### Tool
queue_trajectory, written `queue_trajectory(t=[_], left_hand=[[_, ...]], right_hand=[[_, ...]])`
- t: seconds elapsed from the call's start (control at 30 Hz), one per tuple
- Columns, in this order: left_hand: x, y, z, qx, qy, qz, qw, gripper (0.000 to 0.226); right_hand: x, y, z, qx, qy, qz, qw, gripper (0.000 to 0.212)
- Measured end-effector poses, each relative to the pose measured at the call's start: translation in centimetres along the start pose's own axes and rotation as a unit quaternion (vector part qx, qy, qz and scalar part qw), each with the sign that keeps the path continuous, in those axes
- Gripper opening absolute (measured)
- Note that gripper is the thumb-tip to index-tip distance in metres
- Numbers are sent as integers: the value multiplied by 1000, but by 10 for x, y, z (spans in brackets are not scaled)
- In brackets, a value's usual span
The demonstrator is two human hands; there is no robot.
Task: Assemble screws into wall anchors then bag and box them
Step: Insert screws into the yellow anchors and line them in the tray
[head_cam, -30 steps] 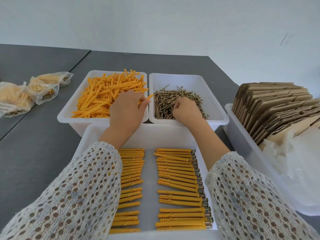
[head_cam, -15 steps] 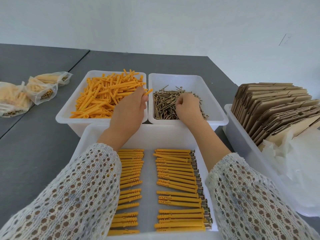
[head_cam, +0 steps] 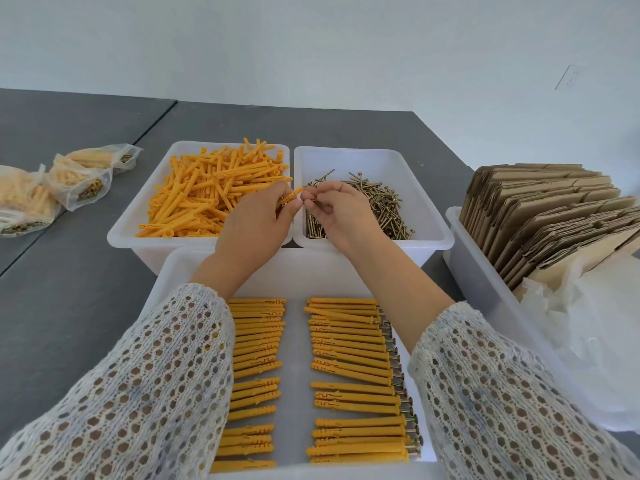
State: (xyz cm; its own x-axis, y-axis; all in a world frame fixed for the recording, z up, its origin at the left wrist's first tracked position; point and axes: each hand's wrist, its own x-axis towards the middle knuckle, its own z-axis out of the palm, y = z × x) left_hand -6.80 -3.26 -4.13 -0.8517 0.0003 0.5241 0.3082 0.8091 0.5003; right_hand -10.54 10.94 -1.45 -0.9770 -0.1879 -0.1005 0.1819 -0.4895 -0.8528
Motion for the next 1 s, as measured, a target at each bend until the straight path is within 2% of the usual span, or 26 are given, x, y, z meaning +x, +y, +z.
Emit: queue_trajectory(t=[0.03, 0.07, 0.1, 0.13, 0.2, 0.27, 0.3, 0.4, 0.47, 0.5, 0.53, 0.57, 0.63, 0.67, 0.73, 0.77, 0.83, 1.0], left_hand=[[1, 0, 0, -14, 6, -15, 1000, 22], [3, 0, 0, -31, 15, -31, 999, 23], [4, -1, 0, -46, 26, -48, 997, 26], [5, -1, 0, -54, 33, -63, 996, 28], [6, -1, -1, -56, 36, -80, 995, 33], [5, 1, -2, -54, 29, -80, 995, 37], [5, 2, -2, -53, 25, -78, 995, 36], [5, 5, -4, -55, 24, -70, 996, 27], [5, 9, -6, -124, 37, -76, 989, 37], [5, 10, -7, -176, 51, -83, 980, 43], [5, 10, -9, -216, 67, -88, 970, 46], [6, 9, -9, -234, 79, -88, 965, 47], [5, 8, -7, -202, 65, -72, 975, 40], [4, 8, -5, -163, 41, -57, 984, 35], [2, 8, 0, -68, -14, -20, 997, 29], [1, 8, 2, -29, -34, -3, 999, 26], [1, 6, 4, 2, -40, 12, 999, 23], [1, 4, 3, -13, -20, 6, 1000, 20]], right_hand=[[1, 1, -1, -74, 6, -19, 997, 23], [1, 2, -2, -199, 21, -55, 978, 19], [1, 4, -4, -348, 37, -105, 931, 17], [0, 8, -5, -475, 39, -157, 865, 17], [-3, 17, -4, -627, 39, -220, 747, 19], [-3, 24, -2, -706, 70, -234, 665, 25], [-2, 26, -1, -731, 88, -231, 636, 29], [-2, 26, 2, -770, 111, -234, 582, 34], [-4, 25, 2, -777, 126, -253, 562, 37], [-5, 25, 1, -770, 132, -259, 568, 39], [-6, 24, 1, -745, 131, -260, 601, 40], [-6, 23, 1, -697, 124, -255, 658, 40], [-4, 17, 1, -541, 117, -243, 797, 42], [-4, 13, 1, -454, 123, -239, 850, 41], [-6, 6, 2, -293, 116, -217, 924, 39], [-7, 4, 4, -236, 100, -204, 945, 37], [-9, 2, 6, -199, 72, -184, 960, 35], [-9, 6, 8, -245, 41, -163, 955, 34]])
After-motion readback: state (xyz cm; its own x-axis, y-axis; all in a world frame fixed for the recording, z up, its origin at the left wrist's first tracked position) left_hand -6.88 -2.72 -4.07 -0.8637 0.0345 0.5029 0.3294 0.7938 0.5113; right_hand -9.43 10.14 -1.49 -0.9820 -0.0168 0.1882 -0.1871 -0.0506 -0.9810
